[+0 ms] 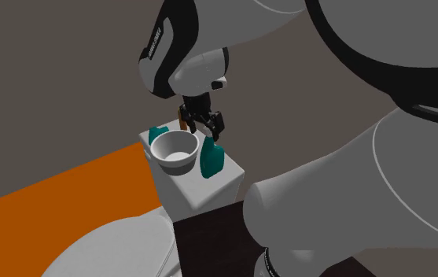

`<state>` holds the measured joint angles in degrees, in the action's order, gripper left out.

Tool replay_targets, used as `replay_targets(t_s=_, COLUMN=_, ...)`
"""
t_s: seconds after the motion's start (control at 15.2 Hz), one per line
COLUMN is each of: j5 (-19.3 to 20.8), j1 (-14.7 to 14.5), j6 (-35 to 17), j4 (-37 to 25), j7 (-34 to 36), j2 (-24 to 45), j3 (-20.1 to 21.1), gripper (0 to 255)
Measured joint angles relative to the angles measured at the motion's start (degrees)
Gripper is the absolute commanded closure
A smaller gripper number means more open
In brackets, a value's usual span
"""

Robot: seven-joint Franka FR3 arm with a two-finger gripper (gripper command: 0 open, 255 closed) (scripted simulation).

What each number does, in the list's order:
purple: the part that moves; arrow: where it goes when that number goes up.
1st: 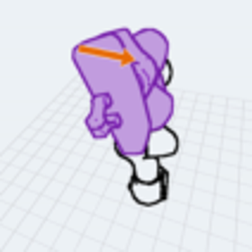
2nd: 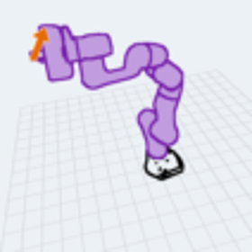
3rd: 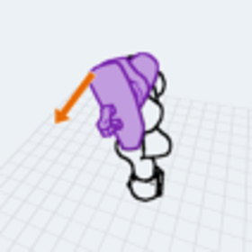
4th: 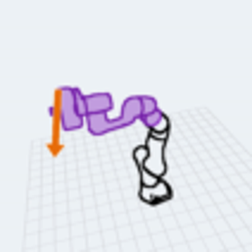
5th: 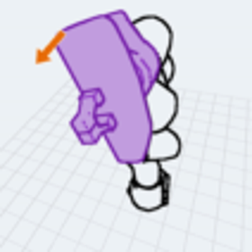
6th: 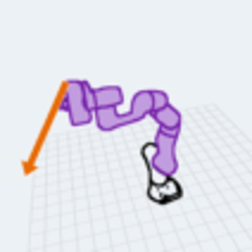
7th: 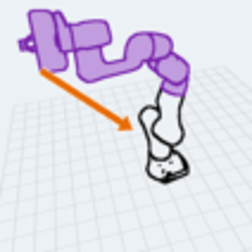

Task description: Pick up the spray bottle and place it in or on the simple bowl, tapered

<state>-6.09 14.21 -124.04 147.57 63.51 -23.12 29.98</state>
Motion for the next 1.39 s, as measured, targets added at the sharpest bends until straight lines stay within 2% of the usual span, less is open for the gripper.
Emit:
replay_targets(t_s=0.07, j5=0.00, j1=0.00, j6=-0.01, j4=0.00, j7=0.00, j2=0.01, j3=0.00, gripper=0)
replay_targets(t_s=0.13, j5=0.00, j1=0.00, j6=-0.01, j4=0.00, j7=0.00, j2=0.01, j3=0.00, gripper=255)
replay_targets(t_s=0.79, j5=0.00, j1=0.00, j6=-0.02, j4=-0.01, j7=0.00, j2=0.01, j3=0.00, gripper=255)
replay_targets(t_s=1.39, j5=-0.42, j1=-0.37, j6=6.81, j4=-3.84, j7=-1.28, j2=-3.14, j3=-1.57, gripper=255)
